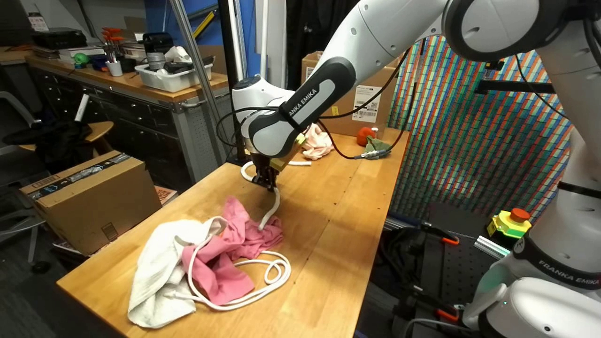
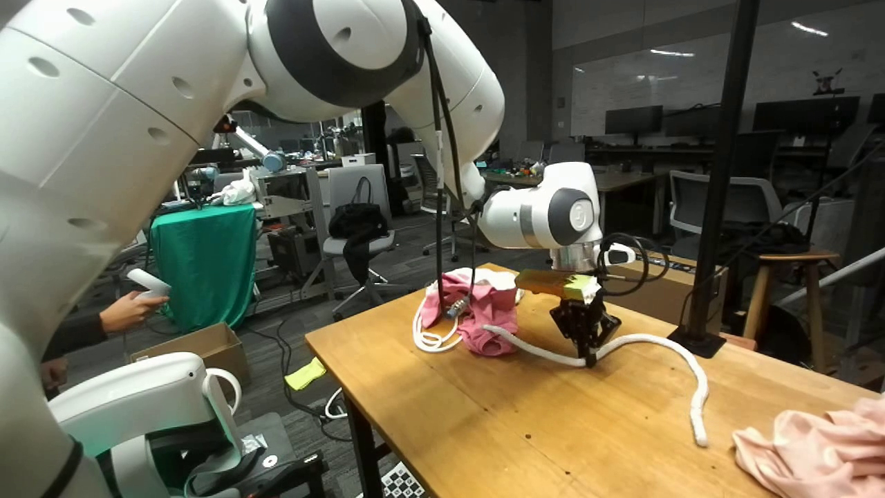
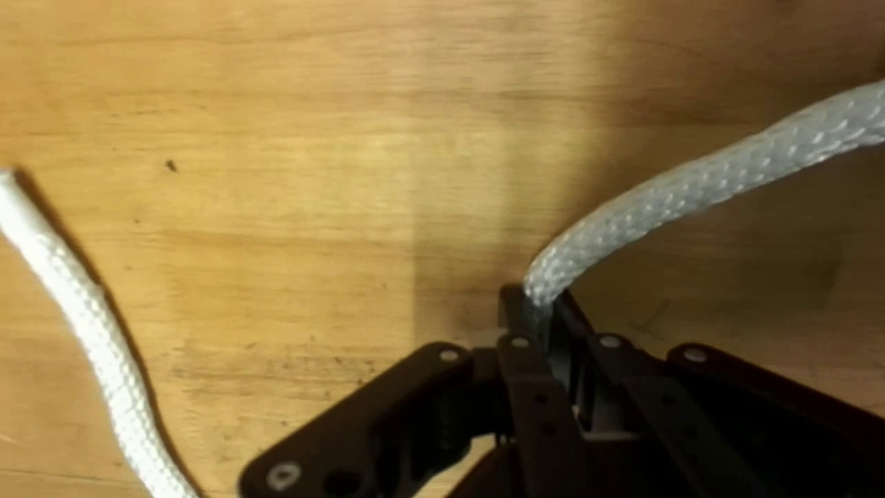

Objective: Separate the items on the table

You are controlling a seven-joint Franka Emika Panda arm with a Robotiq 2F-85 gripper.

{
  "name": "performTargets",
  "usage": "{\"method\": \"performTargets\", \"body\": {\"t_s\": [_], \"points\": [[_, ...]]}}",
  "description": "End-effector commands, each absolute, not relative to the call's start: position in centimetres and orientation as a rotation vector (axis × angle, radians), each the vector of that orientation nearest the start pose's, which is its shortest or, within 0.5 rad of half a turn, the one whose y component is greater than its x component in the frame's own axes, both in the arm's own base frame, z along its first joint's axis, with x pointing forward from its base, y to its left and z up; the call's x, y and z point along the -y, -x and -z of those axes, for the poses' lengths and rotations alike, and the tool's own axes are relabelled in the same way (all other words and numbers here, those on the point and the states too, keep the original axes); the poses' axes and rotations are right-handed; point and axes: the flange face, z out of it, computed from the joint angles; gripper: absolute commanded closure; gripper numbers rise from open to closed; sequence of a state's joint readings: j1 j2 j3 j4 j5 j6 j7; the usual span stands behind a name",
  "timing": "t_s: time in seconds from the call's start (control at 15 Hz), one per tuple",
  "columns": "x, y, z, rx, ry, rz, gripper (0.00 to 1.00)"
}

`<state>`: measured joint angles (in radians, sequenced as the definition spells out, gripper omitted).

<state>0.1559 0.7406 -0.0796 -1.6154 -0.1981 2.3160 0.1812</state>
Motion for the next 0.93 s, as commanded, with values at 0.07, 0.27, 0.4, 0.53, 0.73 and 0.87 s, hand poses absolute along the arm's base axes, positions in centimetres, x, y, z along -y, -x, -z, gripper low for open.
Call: {"method": "performTargets", "body": {"t_s": [0.07, 0.27, 0.4, 0.53, 0.73, 0.87], "points": [[-2.9, -68.3, -18.9, 0.309, 3.471, -0.087, 0.91], [-2.3, -68.1, -18.6, 0.460, 3.533, -0.078, 0.91], [-3.0, -68.0, -18.6, 0.552, 3.570, 0.009, 0.91], [-4.1, -68.2, -18.8, 0.664, 3.599, 0.119, 0.91], [-5.2, -68.7, -18.5, 0.825, 3.667, 0.311, 0.91], [-6.0, -68.8, -18.6, 0.887, 3.682, 0.491, 0.91]]}}
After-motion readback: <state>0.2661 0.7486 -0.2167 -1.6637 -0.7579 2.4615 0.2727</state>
